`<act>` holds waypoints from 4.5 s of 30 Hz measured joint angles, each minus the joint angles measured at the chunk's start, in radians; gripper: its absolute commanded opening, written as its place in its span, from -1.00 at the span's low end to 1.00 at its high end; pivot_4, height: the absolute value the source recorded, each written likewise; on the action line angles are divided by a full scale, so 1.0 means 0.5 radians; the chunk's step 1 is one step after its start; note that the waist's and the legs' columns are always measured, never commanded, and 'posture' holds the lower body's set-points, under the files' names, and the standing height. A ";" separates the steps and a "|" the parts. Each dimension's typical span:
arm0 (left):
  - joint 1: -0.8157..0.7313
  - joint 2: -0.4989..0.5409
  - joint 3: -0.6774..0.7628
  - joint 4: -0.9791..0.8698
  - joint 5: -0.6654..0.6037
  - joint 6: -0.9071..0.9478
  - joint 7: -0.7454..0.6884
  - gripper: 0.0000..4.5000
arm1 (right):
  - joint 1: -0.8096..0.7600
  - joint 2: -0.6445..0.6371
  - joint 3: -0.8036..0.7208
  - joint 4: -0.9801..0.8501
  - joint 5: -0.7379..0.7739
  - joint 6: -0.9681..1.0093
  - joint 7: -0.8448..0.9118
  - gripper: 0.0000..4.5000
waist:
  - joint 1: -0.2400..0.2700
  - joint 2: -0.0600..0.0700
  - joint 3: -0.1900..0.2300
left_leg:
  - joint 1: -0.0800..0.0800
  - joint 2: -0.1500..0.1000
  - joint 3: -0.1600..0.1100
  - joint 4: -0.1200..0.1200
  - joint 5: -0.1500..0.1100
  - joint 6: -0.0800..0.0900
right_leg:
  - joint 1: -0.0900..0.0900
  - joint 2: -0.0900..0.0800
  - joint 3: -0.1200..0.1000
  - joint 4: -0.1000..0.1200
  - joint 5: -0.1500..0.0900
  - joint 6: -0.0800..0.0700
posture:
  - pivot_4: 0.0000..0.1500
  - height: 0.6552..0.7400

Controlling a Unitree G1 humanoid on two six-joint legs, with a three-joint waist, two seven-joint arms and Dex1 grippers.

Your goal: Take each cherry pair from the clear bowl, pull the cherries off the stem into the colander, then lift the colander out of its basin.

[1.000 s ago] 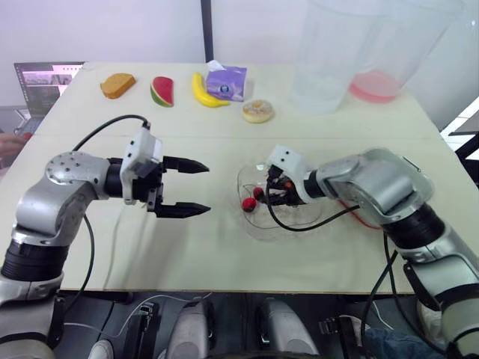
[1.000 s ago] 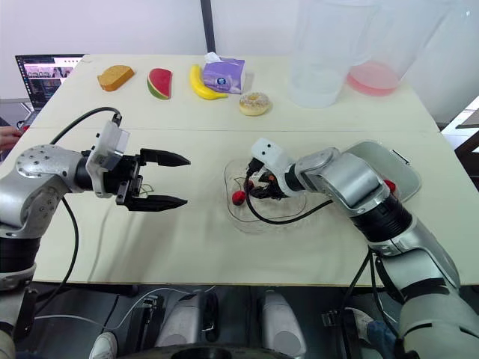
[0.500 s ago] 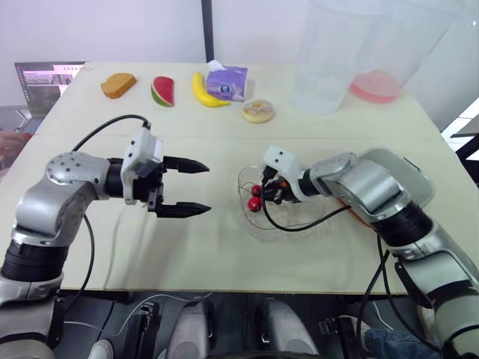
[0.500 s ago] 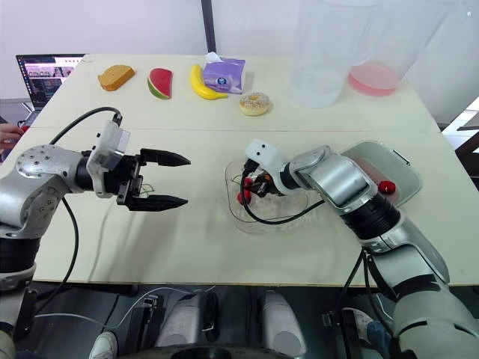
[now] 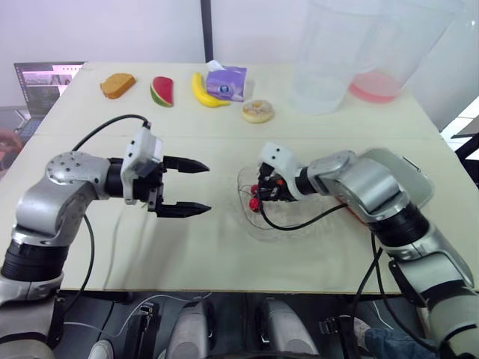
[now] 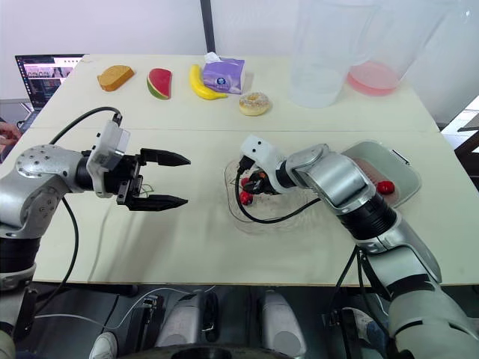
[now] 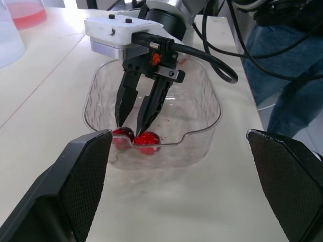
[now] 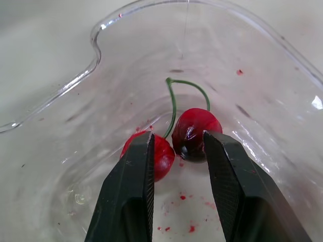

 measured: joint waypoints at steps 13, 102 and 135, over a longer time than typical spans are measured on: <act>-0.002 0.000 -0.002 0.000 0.001 0.004 0.019 1.00 | -0.009 0.070 0.006 0.139 -0.098 -0.059 -0.016 -0.27 | -0.001 0.000 0.000 | 0.000 0.000 0.000 0.000 0.000 0.000 | 0.000 0.000 0.000 0.000 0.000 0.000 | 1.00 1.00; -0.303 -1.458 0.278 0.084 -0.681 0.833 1.905 1.00 | 0.216 0.721 -1.796 -0.784 0.825 0.858 -1.053 -0.94 | -0.004 0.001 0.000 | 0.001 -0.002 -0.002 -0.002 0.002 -0.004 | 0.001 -0.003 0.001 0.003 0.000 0.000 | 1.00 1.00; -0.264 -1.480 0.280 0.071 -0.884 0.906 2.074 -0.98 | 0.185 0.577 -1.779 -0.734 1.219 0.858 -1.343 -0.94 | -0.003 0.001 0.000 | 0.000 -0.002 -0.002 -0.003 0.002 -0.003 | 0.001 0.000 0.001 -0.001 0.000 0.001 | 1.00 1.00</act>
